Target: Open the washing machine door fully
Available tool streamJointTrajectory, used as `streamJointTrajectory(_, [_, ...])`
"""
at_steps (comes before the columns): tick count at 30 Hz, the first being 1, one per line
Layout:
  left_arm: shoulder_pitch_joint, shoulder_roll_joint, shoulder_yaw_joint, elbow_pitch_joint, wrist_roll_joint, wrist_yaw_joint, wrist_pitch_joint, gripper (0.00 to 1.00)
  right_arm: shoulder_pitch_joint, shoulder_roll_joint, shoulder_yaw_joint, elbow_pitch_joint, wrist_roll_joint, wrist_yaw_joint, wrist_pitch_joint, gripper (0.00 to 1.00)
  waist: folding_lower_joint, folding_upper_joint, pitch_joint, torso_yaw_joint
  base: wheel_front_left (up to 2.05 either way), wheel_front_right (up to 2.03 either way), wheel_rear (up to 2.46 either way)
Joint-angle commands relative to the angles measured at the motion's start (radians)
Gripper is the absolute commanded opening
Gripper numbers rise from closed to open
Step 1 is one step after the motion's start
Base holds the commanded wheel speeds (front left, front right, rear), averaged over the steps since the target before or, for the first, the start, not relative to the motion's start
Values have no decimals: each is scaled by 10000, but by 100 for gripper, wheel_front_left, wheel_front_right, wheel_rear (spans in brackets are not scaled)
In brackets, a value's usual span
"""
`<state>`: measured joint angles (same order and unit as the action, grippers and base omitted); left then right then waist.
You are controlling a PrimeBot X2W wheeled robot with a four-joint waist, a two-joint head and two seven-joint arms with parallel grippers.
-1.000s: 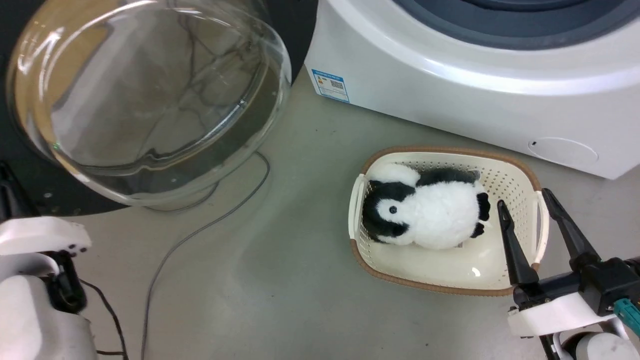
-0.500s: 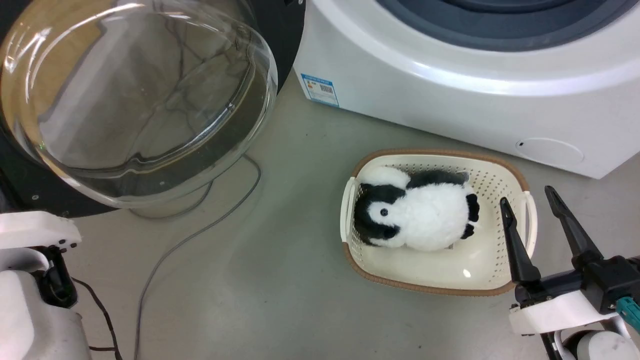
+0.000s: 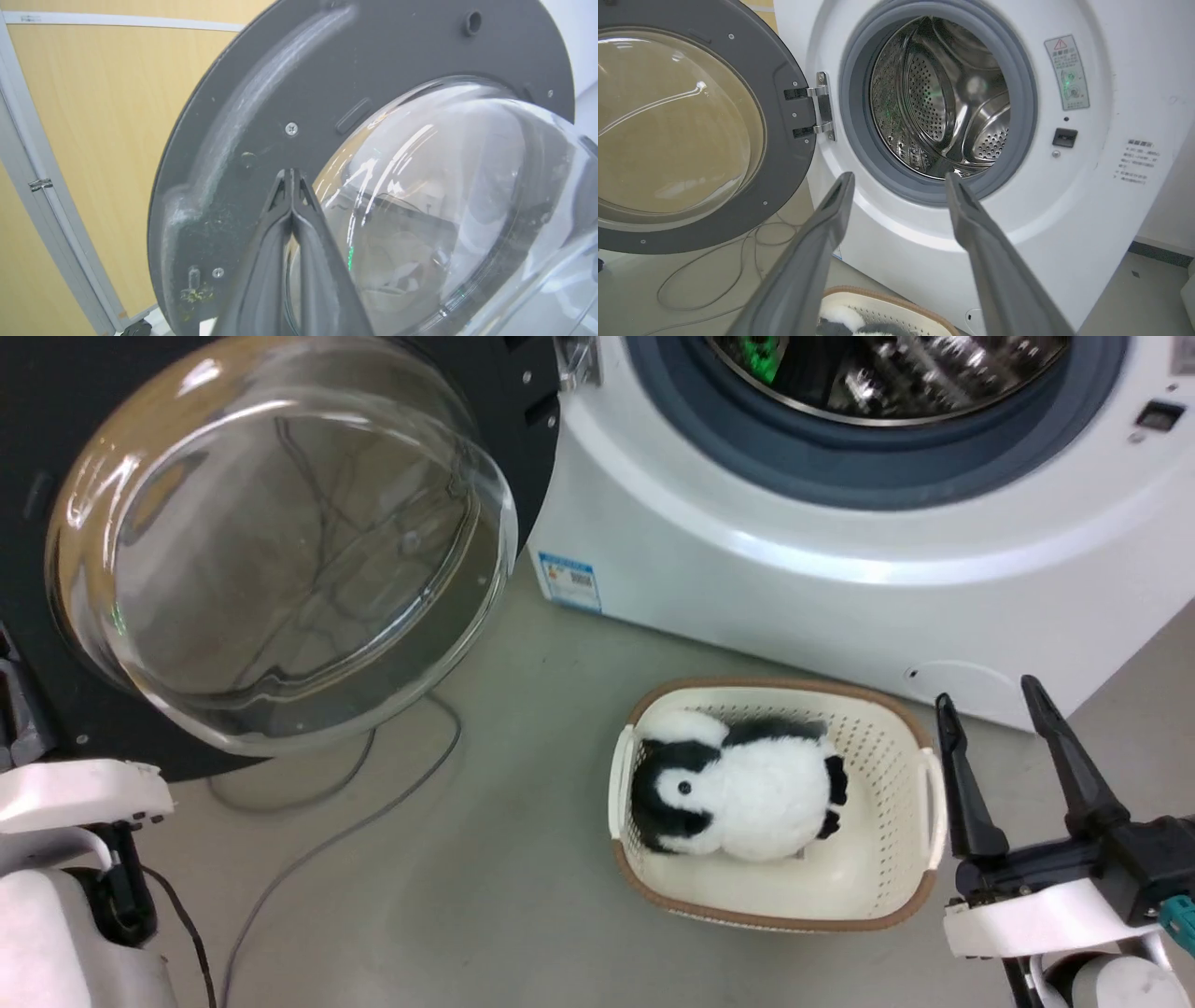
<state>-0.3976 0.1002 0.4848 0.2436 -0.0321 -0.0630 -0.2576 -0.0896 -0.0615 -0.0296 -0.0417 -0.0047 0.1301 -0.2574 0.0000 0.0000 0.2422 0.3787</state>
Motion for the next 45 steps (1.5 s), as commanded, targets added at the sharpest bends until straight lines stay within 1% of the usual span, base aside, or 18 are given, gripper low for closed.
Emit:
streamJointTrajectory(1, [267,-104,-155,-225,100,-71,-42,0,115,57,-75,-121,27,6,-44,100,0,0,-344,-193,0,0,0])
streamJointTrajectory(4, [492,-178,-382,-512,170,-129,-42,0,211,83,-143,-226,34,6,-44,100,0,0,-547,-288,0,0,0])
streamJointTrajectory(6, [832,-254,-729,-843,248,-217,-42,0,399,103,-263,-327,85,6,-44,100,0,0,-868,-435,0,0,0])
streamJointTrajectory(7, [832,-254,-729,-843,248,-217,-42,0,399,103,-263,-327,85,6,-44,100,0,0,-868,-435,0,0,0])
streamJointTrajectory(12, [1479,-379,-1460,-1226,236,-341,-42,0,793,109,-406,-394,417,6,-44,100,0,0,-1398,-725,0,0,0])
streamJointTrajectory(14, [1579,-393,-1568,-1283,218,-353,-42,0,849,109,-419,-397,448,6,-44,100,0,0,-1470,-785,0,0,0])
streamJointTrajectory(15, [1685,-407,-1667,-1329,196,-360,-42,15,897,110,-435,-402,479,6,-44,100,0,0,-1536,-847,0,0,0])
streamJointTrajectory(16, [1791,-419,-1768,-1358,177,-368,-42,48,938,110,-443,-405,506,6,-44,100,0,0,-1603,-910,0,0,0])
streamJointTrajectory(17, [1896,-430,-1891,-1415,164,-379,-42,100,984,110,-459,-411,531,6,-44,100,0,0,-1658,-973,0,0,0])
streamJointTrajectory(25, [2699,-478,-2790,-1682,-72,-481,-42,100,1286,111,-508,-437,718,6,-44,100,0,0,-2075,-1557,0,0,0])
streamJointTrajectory(33, [3395,-495,-3637,-1739,-286,-409,-42,100,1453,111,-490,-391,821,6,-44,100,0,0,-2250,-2240,0,0,0])
streamJointTrajectory(36, [3544,-497,-3870,-1639,-317,-312,-42,100,1511,112,-475,-345,874,6,-44,100,0,0,-2276,-2474,0,0,0])
streamJointTrajectory(39, [3666,-497,-4079,-1532,-18,-93,-42,100,1568,112,-464,-249,946,6,-44,100,0,0,-2273,-2666,0,0,0])
streamJointTrajectory(45, [3869,-498,-4347,-1263,-78,228,-42,100,1700,112,-473,-11,1092,6,-44,100,0,0,-2255,-2969,0,0,0])
